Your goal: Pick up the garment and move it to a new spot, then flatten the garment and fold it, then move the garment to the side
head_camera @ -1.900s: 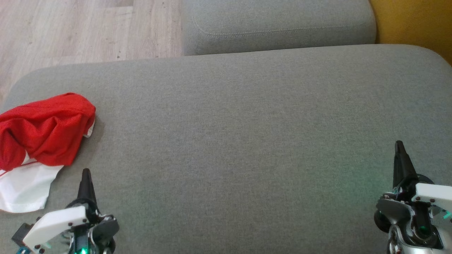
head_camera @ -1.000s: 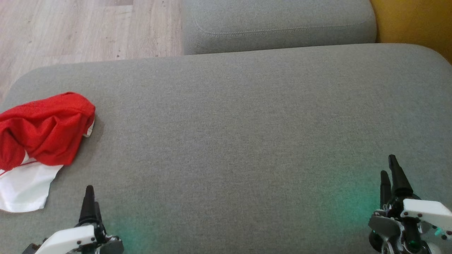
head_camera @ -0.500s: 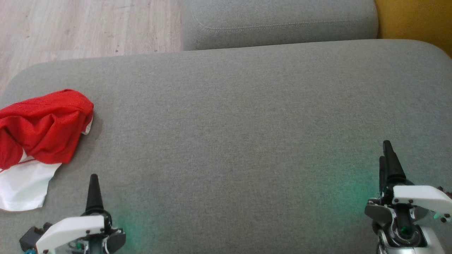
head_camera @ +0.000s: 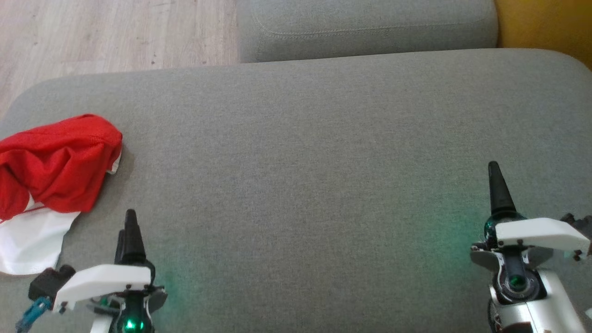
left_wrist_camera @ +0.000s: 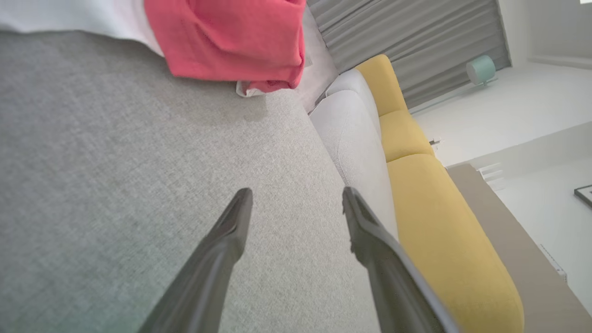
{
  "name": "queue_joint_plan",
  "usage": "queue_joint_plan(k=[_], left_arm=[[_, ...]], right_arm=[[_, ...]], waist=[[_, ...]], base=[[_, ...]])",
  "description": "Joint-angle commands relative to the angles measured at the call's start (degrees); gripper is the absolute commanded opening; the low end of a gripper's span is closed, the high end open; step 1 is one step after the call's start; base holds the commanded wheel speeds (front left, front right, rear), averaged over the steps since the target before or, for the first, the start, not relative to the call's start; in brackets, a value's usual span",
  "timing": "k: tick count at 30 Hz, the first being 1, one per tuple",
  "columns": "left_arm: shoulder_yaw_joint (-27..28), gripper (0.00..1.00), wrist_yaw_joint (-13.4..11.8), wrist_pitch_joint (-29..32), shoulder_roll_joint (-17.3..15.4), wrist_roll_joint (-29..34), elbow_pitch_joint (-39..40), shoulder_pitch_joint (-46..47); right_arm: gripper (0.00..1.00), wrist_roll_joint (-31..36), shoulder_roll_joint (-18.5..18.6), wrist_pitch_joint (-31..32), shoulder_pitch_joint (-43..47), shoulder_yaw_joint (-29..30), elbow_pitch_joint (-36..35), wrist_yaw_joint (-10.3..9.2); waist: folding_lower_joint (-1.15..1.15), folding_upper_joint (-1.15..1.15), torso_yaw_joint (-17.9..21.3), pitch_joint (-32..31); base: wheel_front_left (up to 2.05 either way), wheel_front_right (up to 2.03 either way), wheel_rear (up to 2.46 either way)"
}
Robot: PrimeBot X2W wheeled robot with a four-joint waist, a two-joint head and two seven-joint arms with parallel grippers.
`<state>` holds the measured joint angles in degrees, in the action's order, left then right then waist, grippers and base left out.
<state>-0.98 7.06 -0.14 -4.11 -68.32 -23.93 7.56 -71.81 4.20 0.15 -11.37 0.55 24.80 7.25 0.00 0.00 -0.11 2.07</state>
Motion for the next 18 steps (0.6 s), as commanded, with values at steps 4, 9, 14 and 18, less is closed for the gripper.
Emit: queue_joint_plan(k=[4, 9, 14, 18], left_arm=[[-0.31, 1.0, 0.13, -1.2, -1.46, 4.97, 0.78, 4.25], [-0.79, 1.0, 0.08, -1.87, -1.37, 8.55, 0.23, 4.56], [-0.99, 1.0, -0.1, -2.71, -1.03, 12.35, -0.91, 4.83], [-1.03, 1.0, -0.34, -3.37, -0.83, 15.33, -1.76, 4.86]], right_arm=[[1.0, 4.91, 0.76, -1.42, -4.28, -1.16, -0.96, 0.1], [1.0, 8.27, 0.55, -2.1, -4.68, -1.92, -0.18, 0.11], [1.0, 12.36, 0.46, -2.94, -5.14, -2.77, 1.22, 0.11], [1.0, 15.34, 0.37, -3.61, -5.36, -3.43, 2.45, 0.12]], waist=[[0.0, 0.0, -0.01, 0.15], [0.0, 0.0, -0.02, 0.23], [0.0, 0.0, 0.01, 0.3], [0.0, 0.0, 0.05, 0.38]], base=[[0.0, 0.0, 0.0], [0.0, 0.0, 0.0], [0.0, 0.0, 0.0], [0.0, 0.0, 0.0]])
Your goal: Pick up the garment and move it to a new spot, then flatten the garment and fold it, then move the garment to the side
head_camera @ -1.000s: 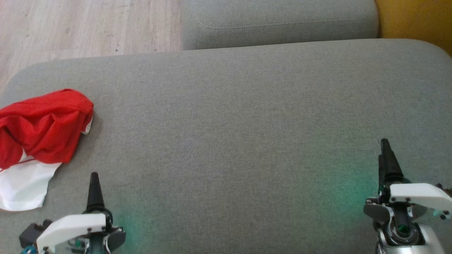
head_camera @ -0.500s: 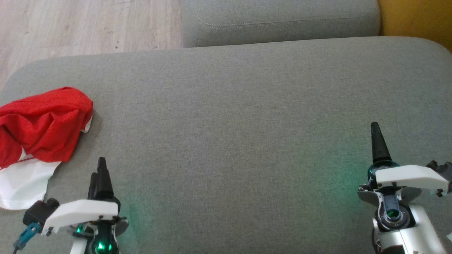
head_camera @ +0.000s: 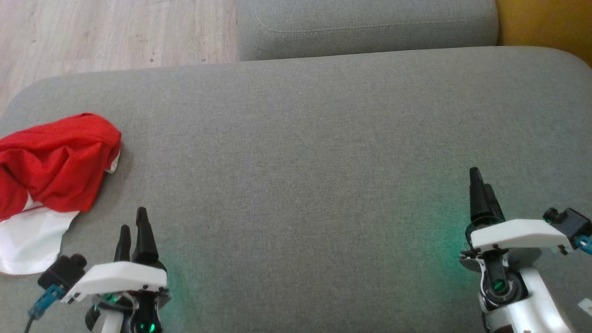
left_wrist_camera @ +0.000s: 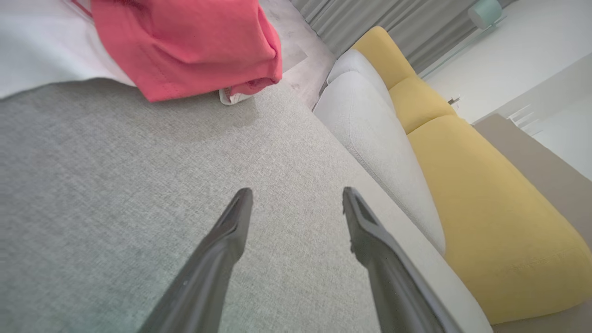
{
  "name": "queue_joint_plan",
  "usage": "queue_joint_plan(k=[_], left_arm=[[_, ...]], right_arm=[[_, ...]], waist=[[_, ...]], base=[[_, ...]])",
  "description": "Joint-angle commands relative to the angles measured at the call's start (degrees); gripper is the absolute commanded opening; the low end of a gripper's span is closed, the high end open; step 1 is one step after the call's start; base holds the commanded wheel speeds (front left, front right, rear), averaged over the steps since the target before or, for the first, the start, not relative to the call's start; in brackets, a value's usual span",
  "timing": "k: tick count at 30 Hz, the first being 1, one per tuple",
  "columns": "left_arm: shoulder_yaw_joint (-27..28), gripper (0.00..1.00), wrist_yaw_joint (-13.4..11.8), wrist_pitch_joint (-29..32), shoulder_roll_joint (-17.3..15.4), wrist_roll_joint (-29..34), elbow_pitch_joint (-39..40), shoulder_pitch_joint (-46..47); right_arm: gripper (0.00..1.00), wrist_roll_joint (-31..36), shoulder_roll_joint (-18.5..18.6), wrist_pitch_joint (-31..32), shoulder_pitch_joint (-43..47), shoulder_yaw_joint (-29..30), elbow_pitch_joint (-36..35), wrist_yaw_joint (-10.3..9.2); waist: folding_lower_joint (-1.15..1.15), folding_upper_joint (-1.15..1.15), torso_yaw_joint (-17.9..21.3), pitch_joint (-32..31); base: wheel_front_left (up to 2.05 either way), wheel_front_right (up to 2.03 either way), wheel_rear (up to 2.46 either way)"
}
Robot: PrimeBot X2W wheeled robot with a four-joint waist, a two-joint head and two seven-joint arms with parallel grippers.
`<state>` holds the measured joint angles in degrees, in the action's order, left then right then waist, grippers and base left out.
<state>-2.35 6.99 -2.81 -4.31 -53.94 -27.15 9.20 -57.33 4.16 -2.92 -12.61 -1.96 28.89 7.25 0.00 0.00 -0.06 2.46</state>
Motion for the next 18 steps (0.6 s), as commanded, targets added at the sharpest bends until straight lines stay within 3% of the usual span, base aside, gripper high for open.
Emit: queue_joint_plan(k=[1, 18], left_arm=[[0.3, 1.0, -0.31, -0.87, -0.61, 1.73, 1.31, 3.25], [-1.46, 1.0, -0.93, -3.73, -0.13, 15.36, 0.14, 4.46]], right_arm=[[1.0, 1.62, 0.41, -0.71, -4.2, -1.08, -1.4, 0.12], [1.0, 15.11, -0.2, -3.58, -6.01, -2.69, 0.34, 0.15]], waist=[[0.0, 0.0, 0.01, 0.05], [0.0, 0.0, 0.25, 1.06]], base=[[0.0, 0.0, 0.0], [0.0, 0.0, 0.0]])
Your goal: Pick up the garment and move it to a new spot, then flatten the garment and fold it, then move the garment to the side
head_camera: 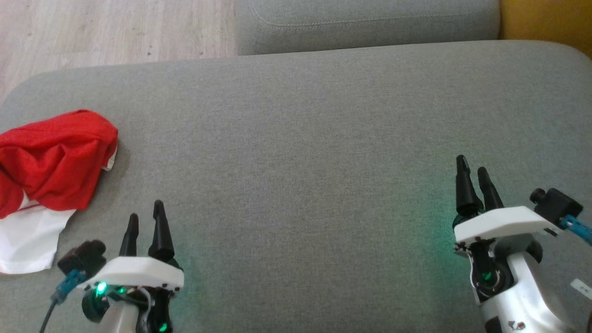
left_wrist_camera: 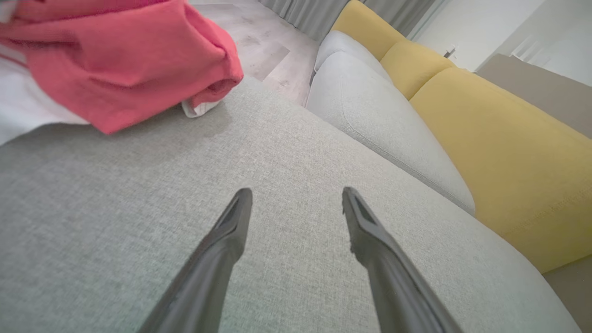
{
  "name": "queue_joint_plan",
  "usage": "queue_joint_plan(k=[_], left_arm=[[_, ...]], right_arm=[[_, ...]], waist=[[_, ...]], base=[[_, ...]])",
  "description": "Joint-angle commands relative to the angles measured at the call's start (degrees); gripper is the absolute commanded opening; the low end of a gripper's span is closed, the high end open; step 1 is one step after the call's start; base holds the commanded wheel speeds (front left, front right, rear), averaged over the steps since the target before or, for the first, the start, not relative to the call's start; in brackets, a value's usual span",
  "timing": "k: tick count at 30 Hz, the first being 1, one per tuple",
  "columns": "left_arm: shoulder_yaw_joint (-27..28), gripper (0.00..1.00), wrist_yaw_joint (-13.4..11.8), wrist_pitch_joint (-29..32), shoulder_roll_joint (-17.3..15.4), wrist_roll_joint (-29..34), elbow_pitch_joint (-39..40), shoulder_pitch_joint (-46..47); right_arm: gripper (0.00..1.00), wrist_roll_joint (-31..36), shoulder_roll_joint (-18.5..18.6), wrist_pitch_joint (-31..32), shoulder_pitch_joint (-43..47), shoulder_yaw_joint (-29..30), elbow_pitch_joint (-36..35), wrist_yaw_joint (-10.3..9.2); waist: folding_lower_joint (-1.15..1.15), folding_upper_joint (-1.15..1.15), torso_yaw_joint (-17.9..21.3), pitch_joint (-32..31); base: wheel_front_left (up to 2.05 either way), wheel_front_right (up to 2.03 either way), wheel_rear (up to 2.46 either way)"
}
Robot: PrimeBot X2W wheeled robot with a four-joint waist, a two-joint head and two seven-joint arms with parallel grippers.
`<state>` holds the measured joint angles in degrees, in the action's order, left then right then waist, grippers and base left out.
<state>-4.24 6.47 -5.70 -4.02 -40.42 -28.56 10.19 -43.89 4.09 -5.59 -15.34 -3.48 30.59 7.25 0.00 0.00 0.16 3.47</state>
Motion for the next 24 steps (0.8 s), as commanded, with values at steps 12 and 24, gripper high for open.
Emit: queue_joint_plan(k=[12, 24], left_arm=[[0.05, 1.0, -1.63, -3.02, -0.23, 11.07, 1.07, 3.54], [-0.52, 1.0, -2.51, -4.86, -0.2, 19.45, 0.32, 4.0]], right_arm=[[1.0, 12.05, -1.03, -3.1, -3.08, -1.77, -1.49, 0.18], [1.0, 20.33, -1.28, -4.95, -3.61, -2.35, -1.28, 0.2]], waist=[[0.0, 0.0, 0.33, 0.67], [0.0, 0.0, 0.43, 0.83]], base=[[0.0, 0.0, 0.0], [0.0, 0.0, 0.0]])
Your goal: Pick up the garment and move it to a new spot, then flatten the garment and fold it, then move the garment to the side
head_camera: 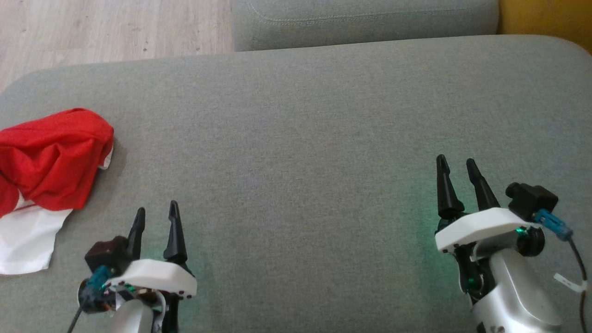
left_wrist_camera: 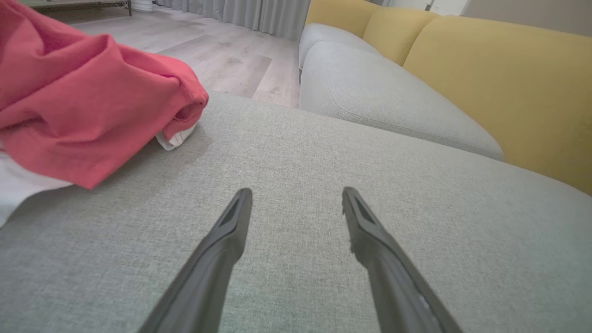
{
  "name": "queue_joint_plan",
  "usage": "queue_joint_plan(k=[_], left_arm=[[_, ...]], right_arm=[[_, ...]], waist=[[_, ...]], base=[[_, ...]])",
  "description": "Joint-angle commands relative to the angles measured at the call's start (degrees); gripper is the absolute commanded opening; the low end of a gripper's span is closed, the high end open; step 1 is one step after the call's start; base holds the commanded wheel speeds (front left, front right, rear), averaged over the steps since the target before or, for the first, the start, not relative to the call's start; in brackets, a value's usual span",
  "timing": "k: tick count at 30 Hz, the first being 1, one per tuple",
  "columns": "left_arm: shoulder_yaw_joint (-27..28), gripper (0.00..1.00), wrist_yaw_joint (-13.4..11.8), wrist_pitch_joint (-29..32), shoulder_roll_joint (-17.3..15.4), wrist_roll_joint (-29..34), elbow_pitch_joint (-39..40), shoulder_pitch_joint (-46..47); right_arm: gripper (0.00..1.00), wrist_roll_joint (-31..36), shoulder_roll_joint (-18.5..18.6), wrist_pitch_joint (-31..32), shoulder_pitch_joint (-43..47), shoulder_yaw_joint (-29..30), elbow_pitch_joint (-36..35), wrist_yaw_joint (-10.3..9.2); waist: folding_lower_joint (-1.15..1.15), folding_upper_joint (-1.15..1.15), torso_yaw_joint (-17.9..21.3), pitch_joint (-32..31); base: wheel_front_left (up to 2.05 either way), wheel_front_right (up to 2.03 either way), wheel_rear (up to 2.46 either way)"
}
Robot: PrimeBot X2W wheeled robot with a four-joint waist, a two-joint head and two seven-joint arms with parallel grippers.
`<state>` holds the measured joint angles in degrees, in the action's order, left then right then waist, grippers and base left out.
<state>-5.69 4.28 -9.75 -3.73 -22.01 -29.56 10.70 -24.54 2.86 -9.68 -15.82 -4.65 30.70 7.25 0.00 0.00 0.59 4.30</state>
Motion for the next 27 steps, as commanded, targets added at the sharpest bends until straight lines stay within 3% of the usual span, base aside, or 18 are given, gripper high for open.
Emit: queue_joint_plan(k=[1, 27], left_arm=[[0.85, 1.0, -0.39, -0.97, -0.48, 1.78, 1.18, 3.56], [4.05, 1.0, -3.21, -5.25, 0.71, 15.93, -0.62, 2.61]], right_arm=[[1.0, 1.57, -0.05, -1.02, -3.18, -1.27, -1.36, 0.2], [1.0, 16.16, 0.02, -5.31, -3.79, -1.43, 2.2, 0.24]], waist=[[0.0, 0.0, 0.0, 0.01], [0.0, 0.0, -0.04, 0.11]], base=[[0.0, 0.0, 0.0], [0.0, 0.0, 0.0]])
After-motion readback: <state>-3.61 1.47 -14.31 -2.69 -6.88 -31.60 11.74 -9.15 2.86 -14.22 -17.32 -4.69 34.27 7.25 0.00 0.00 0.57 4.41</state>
